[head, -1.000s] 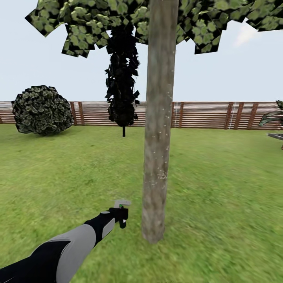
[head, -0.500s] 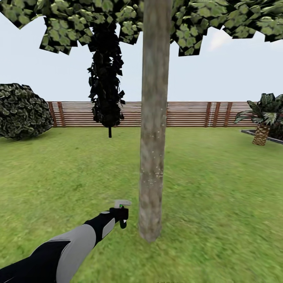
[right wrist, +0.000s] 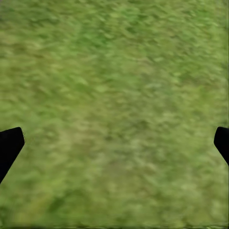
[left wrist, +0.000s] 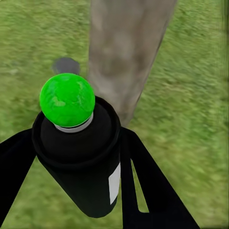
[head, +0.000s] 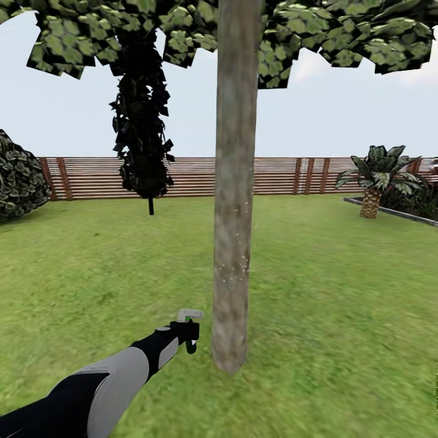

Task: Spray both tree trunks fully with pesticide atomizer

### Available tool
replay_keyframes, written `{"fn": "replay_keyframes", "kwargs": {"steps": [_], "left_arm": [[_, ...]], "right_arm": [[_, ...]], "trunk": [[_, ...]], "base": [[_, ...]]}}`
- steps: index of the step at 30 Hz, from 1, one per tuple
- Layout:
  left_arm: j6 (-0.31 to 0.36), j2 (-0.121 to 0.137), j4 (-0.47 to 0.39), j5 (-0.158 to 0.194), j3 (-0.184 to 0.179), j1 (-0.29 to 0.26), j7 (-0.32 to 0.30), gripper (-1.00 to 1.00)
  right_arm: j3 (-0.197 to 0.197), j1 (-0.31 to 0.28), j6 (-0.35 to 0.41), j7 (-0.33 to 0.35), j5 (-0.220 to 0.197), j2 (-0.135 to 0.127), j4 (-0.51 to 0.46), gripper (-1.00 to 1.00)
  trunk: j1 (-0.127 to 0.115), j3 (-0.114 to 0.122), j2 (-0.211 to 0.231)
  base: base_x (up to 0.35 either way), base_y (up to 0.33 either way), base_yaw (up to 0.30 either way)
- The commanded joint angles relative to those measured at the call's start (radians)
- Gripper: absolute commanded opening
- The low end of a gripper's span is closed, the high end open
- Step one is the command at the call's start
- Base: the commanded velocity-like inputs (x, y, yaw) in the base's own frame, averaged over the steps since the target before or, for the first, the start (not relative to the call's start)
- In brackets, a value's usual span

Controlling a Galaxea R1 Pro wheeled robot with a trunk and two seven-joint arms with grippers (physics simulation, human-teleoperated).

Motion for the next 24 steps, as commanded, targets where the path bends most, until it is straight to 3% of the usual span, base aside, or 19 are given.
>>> {"fn": "replay_keyframes", "kwargs": {"steps": [1, 8, 15, 19, 24], "left_arm": [[0.001, 0.0, -0.001, -0.01, 0.009, 0.0, -0.003, -1.0], [0.001, -0.008, 0.0, -0.011, 0.009, 0.0, -0.004, -1.0], [-0.01, -0.009, 0.0, -0.011, 0.009, 0.004, -0.004, -1.0], [-0.032, -0.011, 0.0, -0.011, 0.008, 0.019, -0.003, -1.0], [-0.033, -0.011, -0.003, -0.009, 0.007, 0.021, -0.003, -1.0]], "right_arm": [[-0.007, -0.002, -0.009, 0.003, -0.004, 0.0, 0.004, 1.0], [-0.007, -0.002, -0.008, 0.003, -0.004, 0.0, 0.004, 1.0], [-0.007, -0.002, -0.008, 0.003, -0.004, 0.0, 0.004, 1.0], [-0.007, -0.002, -0.008, 0.003, -0.004, 0.0, 0.004, 1.0], [-0.007, -0.002, -0.009, 0.003, -0.004, 0.0, 0.004, 1.0]], "trunk": [[0.0, -0.001, -0.001], [0.0, -0.001, -0.001], [0.0, -0.001, -0.001], [0.0, -0.001, -0.001], [0.0, -0.001, -0.001]], "base": [[0.0, 0.35, -0.27], [0.071, 0.349, -0.29], [0.214, 0.243, -0.195], [0.317, 0.029, -0.018], [0.074, -0.023, -0.001]]}}
